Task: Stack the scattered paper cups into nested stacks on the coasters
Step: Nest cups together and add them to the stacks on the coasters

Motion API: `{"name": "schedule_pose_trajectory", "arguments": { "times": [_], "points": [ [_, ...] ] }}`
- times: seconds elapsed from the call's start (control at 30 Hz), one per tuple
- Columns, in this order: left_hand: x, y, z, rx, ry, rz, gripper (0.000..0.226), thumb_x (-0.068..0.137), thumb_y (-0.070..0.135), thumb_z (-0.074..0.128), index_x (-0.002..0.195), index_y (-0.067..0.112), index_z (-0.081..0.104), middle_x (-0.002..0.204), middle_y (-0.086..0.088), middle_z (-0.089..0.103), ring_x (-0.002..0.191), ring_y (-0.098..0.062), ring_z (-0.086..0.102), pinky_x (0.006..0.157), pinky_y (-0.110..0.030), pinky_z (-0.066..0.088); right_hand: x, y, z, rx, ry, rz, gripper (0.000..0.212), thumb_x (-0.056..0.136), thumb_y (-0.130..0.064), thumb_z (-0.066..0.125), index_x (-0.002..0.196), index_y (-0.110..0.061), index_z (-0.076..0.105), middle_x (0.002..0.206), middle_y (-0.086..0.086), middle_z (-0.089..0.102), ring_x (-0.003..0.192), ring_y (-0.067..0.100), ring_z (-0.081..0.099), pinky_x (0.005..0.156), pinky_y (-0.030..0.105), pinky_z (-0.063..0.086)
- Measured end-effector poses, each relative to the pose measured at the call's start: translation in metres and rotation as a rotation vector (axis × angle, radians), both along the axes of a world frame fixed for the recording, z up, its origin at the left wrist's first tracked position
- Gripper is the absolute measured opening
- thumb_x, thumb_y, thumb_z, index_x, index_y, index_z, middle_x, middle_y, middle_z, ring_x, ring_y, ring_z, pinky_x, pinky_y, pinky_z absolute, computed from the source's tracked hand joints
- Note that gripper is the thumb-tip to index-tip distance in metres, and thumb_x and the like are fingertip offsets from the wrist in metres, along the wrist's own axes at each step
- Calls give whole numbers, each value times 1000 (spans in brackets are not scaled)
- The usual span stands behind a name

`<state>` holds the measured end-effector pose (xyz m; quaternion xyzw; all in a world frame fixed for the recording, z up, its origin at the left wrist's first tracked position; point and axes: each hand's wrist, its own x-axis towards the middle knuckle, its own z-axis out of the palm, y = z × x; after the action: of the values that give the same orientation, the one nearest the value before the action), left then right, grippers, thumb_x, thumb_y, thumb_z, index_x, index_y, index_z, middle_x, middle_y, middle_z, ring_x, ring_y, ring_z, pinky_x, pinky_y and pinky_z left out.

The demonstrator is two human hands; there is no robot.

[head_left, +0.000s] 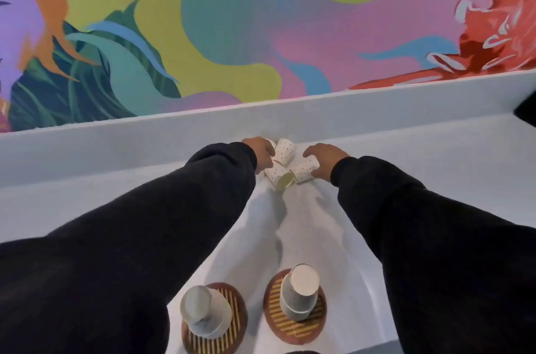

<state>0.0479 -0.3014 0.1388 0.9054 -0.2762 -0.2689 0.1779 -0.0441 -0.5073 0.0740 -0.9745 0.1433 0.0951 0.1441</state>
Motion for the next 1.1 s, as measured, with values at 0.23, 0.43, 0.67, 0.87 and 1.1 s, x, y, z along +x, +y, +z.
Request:
{"name": "schedule_pose_trajectory", "arguments": {
  "times": [0.23, 0.43, 0.67, 0.87, 1.1],
  "points": [
    [5, -49, -80, 213, -118, -39, 59, 76, 66, 35, 133, 56, 39, 139, 5, 55, 126, -33, 55, 106, -49, 43, 34, -23, -49, -133, 27, 174, 52, 84, -41, 73, 133, -31, 57, 134, -4, 58, 127, 25, 54, 101, 42, 47],
    [-2, -68, -120, 259, -103, -53, 59, 100, 39, 54, 156, 27, 37, 165, -2, 30, 145, -30, 38, 116, -46, 36, 32, -40, -92, -253, 164, 203, 65, 87, -26, 65, 147, -33, 41, 150, -1, 45, 138, 27, 41, 110, 44, 36],
    [-5, -72, -132, 210, -133, 102, 40, 98, 45, 58, 119, 13, 68, 137, -10, 52, 115, -30, 58, 101, -42, 47, 4, -36, -109, 7, 26, 96, 55, 91, -23, 62, 143, -29, 47, 136, 2, 56, 121, 27, 51, 104, 41, 44],
    [-10, -76, -133, 244, 20, 195, 46, 94, 29, 71, 133, 13, 53, 134, -7, 57, 125, -29, 54, 108, -37, 43, -6, -33, -104, 311, -35, -96, 47, 86, -48, 72, 128, -32, 58, 118, -4, 64, 106, 21, 60, 90, 35, 51],
    [2, -64, -129, 45, 260, 427, 110, 57, 42, 84, 150, 24, 29, 139, -9, 47, 116, -34, 57, 97, -48, 55, -16, -40, -109, 710, -119, -502, 65, 77, -31, 86, 135, -20, 57, 125, 1, 63, 101, 19, 60, 64, 20, 51]
  ]
}}
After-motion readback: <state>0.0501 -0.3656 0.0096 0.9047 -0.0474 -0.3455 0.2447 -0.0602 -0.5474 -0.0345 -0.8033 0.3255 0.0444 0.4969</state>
